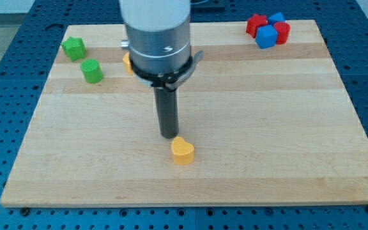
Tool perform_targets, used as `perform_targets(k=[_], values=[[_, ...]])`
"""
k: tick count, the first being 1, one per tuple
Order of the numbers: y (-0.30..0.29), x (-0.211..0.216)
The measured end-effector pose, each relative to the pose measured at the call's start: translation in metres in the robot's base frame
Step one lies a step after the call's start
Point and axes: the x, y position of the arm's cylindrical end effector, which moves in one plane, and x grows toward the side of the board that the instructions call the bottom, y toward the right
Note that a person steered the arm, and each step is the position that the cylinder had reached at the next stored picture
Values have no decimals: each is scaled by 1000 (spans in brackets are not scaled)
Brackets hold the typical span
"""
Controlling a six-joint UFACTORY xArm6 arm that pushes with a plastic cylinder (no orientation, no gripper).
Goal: Drag the yellow hexagon diagonal to the top left of the yellow heart
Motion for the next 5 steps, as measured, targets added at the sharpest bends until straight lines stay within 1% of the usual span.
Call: perform_targets(k=[1, 2, 3, 4, 5], values=[[2, 31], [9, 36], [-4, 27], [-28, -1], [-36, -62]])
